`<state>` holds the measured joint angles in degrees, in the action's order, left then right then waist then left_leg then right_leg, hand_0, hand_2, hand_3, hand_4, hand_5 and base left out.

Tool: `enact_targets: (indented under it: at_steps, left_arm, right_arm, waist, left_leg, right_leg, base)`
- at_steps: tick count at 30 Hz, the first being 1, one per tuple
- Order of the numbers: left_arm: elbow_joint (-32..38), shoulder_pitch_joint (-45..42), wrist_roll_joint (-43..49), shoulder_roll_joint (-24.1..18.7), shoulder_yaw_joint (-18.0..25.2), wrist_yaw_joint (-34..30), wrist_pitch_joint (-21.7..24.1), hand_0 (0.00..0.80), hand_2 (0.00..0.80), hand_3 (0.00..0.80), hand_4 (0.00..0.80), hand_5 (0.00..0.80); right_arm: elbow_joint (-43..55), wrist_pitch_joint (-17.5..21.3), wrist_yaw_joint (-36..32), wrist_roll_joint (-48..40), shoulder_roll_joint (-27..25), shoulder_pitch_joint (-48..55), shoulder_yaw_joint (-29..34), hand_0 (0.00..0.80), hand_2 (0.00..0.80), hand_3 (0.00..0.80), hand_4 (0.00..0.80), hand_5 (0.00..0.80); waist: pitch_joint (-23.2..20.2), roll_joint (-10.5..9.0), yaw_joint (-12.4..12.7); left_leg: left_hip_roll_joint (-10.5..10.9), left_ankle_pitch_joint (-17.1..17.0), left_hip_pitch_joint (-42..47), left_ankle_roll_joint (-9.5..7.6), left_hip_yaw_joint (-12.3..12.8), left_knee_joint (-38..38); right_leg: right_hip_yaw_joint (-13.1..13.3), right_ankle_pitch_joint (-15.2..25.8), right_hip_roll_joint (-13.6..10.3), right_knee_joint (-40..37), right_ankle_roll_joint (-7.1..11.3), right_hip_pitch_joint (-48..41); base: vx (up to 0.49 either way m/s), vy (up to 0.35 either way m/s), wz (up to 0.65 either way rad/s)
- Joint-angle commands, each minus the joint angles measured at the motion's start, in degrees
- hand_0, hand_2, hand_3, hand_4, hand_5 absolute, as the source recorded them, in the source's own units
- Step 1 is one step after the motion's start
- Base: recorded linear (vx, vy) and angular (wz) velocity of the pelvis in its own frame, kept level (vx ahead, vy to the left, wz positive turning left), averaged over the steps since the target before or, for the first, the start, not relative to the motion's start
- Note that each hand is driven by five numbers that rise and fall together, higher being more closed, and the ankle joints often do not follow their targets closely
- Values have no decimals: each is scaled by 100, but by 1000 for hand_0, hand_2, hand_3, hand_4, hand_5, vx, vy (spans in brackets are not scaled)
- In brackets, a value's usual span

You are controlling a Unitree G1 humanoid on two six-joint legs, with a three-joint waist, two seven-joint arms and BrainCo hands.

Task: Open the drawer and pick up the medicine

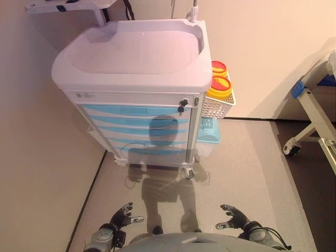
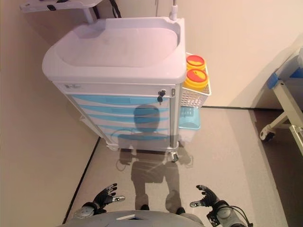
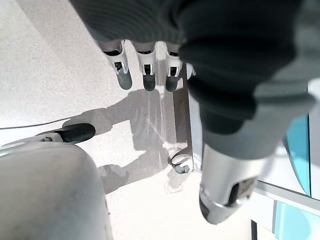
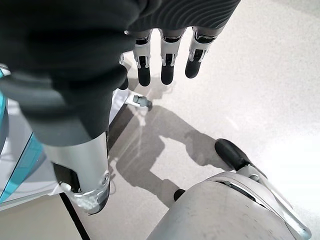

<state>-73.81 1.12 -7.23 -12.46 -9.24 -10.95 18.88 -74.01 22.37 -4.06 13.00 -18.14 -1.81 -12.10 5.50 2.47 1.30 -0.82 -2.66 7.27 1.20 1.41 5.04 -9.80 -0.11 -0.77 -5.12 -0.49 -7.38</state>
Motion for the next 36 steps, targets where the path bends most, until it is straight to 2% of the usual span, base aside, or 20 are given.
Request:
enact_targets:
  at_steps: [1, 5, 15, 22, 36]
  left_arm:
    - [-264, 337, 19, -50, -35, -177, 264, 0, 0, 0, 0, 0]
    - [-181, 342, -402, -36, -30, -472, 411, 0, 0, 0, 0, 0]
    - [-183, 349, -363, -16, 3, -528, 425, 0, 0, 0, 0, 0]
    - [-252, 356, -21, -29, 18, 24, 311, 0, 0, 0, 0, 0]
    - [-278, 343, -11, -55, 49, 80, 282, 0, 0, 0, 0, 0]
  right_arm:
    - [-155, 90, 32, -36, 112, -302, -111, 0, 0, 0, 0, 0]
    - [-128, 83, -14, -43, 80, -311, -86, 0, 0, 0, 0, 0]
    - [-144, 105, 16, -13, 94, -298, -62, 0, 0, 0, 0, 0]
    - [-165, 94, 37, -19, 117, -304, -72, 0, 0, 0, 0, 0]
    - [-207, 106, 67, -15, 104, -307, -55, 0, 0, 0, 0, 0]
  waist:
    - [11, -214, -16]
    - [28, -217, -10]
    - [43, -226, -17]
    - [20, -230, -11]
    - [31, -199, -10]
  left_leg:
    - [345, 696, -76, -295, -1, -175]
    - [346, 703, -79, -296, 6, -184]
    - [354, 702, -62, -309, 4, -162]
    - [351, 693, -51, -304, -18, -144]
    - [349, 682, -78, -291, -18, -158]
  right_leg:
    - [-111, -356, -296, 473, 384, 197]
    - [-113, -361, -294, 488, 385, 202]
    - [-111, -366, -296, 484, 374, 188]
    - [-115, -364, -290, 469, 372, 176]
    - [-129, -352, -288, 451, 369, 191]
  base:
    - [0, 0, 0]
    - [0, 0, 0]
    - [0, 0, 0]
    - [0, 0, 0]
    - [0, 0, 0]
